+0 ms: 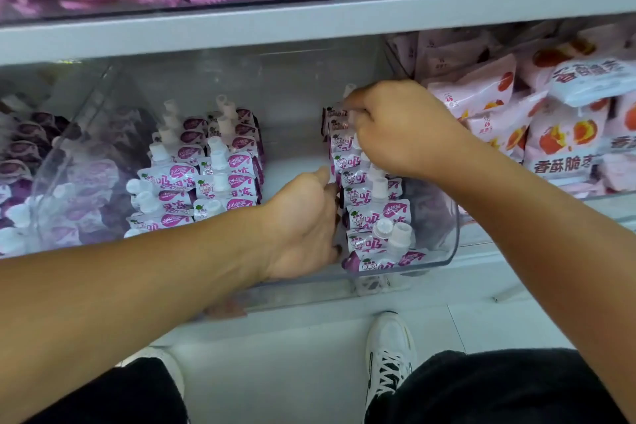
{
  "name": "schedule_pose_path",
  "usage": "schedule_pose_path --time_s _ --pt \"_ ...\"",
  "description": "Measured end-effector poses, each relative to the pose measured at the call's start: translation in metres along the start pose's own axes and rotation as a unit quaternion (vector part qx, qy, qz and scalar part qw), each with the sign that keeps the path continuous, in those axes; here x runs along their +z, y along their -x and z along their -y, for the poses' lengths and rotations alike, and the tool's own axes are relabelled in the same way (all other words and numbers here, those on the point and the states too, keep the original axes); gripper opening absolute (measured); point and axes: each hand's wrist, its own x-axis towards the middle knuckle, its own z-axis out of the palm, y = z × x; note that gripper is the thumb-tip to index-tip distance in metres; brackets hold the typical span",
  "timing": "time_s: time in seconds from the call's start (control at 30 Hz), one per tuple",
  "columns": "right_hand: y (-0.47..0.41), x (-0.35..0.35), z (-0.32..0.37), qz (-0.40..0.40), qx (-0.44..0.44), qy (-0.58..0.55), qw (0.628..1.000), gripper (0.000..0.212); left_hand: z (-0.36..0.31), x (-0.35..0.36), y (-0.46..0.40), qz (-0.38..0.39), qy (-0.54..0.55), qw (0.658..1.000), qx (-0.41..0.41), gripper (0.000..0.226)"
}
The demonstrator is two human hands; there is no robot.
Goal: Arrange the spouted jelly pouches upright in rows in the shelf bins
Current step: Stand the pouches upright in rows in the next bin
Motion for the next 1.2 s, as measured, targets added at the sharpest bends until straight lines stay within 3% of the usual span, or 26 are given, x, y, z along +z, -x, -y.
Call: schedule_pose_path --time_s 0.13,0.33,0.43,0.53,0.67,0.8,0.9,1.0,1.03,1.07,1.1,1.13,1.17,1.2 --pt "0.007 -0.001 0.003 0.008 -0.047 0.069 0.996 0.029 -0.001 -0.007 0.008 0.059 -0.017 0.998 -0.036 0.065" --pt "0.006 -0.006 0.006 0.038 -0.021 0.066 0.997 0.030 0.002 0.000 0.012 0.085 0.028 0.995 -0.046 0.057" --pt "0.014 -0.011 0.005 0.055 -0.069 0.156 0.984 0.031 0.001 -0.007 0.017 0.006 -0.012 0.999 -0.046 0.051" --pt "0.029 -0.019 0.011 0.146 -0.119 0.157 0.970 0.046 0.003 -0.020 0.022 -0.097 -0.002 0.994 -0.048 0.051" --pt "0.048 -0.012 0.017 0.298 -0.128 0.158 0.933 0.050 0.005 -0.021 0.026 -0.116 0.024 0.992 -0.042 0.049" --pt "0.047 -0.009 0.015 0.303 -0.136 0.183 0.925 0.048 0.008 -0.020 0.026 -0.140 0.024 0.989 -0.031 0.043" --pt "0.050 -0.013 0.027 0.329 -0.173 0.121 0.920 0.032 0.003 -0.020 0.032 -0.160 0.061 0.984 0.036 0.040" --pt "0.055 -0.012 0.042 0.358 -0.205 0.193 0.890 0.023 -0.009 -0.027 0.047 -0.217 0.001 0.964 0.152 0.022" --pt "0.056 -0.013 0.044 0.367 -0.175 0.203 0.891 0.021 -0.012 -0.032 0.053 -0.230 -0.091 0.948 0.199 0.020" --pt "0.057 -0.013 0.048 0.372 -0.141 0.207 0.894 0.022 -0.012 -0.040 0.060 -0.233 -0.244 0.908 0.249 0.021" --pt "0.056 -0.015 0.052 0.370 -0.125 0.201 0.898 0.025 -0.011 -0.049 0.068 -0.227 -0.440 0.816 0.298 0.022" --pt "0.052 -0.014 0.054 0.356 -0.141 0.195 0.903 0.024 -0.010 -0.056 0.074 -0.221 -0.608 0.686 0.331 0.027" --pt "0.048 -0.010 0.055 0.336 -0.165 0.200 0.905 0.015 -0.008 -0.064 0.076 -0.213 -0.717 0.559 0.358 0.032" --pt "0.040 -0.004 0.055 0.326 -0.176 0.219 0.903 0.015 -0.007 -0.071 0.077 -0.208 -0.775 0.470 0.367 0.037"
